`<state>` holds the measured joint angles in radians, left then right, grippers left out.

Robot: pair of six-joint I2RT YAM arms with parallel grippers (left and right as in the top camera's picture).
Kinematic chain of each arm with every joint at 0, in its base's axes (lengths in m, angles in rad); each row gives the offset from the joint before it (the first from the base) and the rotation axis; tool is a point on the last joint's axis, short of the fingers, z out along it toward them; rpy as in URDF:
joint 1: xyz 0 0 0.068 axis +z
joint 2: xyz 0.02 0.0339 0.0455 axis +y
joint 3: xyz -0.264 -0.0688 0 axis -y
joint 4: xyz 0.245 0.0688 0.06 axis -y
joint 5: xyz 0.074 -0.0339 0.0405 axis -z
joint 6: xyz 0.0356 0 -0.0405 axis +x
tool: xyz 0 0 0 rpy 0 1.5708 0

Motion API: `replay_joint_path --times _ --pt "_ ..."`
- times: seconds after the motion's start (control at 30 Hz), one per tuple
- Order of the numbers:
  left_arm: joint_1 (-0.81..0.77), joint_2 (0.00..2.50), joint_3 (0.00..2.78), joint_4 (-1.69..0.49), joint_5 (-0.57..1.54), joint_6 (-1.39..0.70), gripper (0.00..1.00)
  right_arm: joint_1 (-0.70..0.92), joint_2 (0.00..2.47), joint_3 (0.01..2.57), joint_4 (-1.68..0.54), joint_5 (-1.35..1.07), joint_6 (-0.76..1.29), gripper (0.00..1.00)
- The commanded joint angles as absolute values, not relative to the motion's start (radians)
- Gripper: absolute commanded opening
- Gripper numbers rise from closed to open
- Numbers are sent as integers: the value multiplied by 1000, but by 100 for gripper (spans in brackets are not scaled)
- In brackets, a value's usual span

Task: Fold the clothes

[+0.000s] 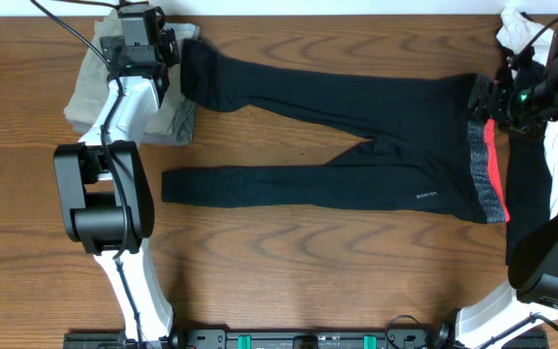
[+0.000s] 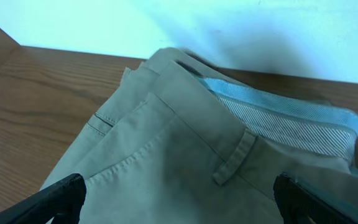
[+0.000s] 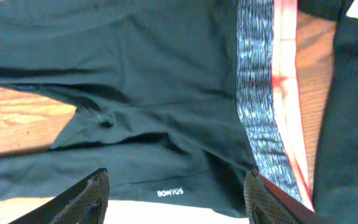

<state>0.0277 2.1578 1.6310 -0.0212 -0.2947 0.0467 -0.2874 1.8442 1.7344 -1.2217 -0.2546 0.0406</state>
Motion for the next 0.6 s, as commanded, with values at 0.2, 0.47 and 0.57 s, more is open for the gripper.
replay_joint_path --times 0.2,0.47,0.57 --pt "7 1986 1629 -266 -163 20 98 -271 1837 1753 -1091 -250 43 69" --pt "7 1761 1629 -510 91 20 98 -276 1922 1753 -939 -98 -14 82" --pt "7 1721 1629 -565 105 21 98 -287 1988 1753 -874 -78 -67 86"
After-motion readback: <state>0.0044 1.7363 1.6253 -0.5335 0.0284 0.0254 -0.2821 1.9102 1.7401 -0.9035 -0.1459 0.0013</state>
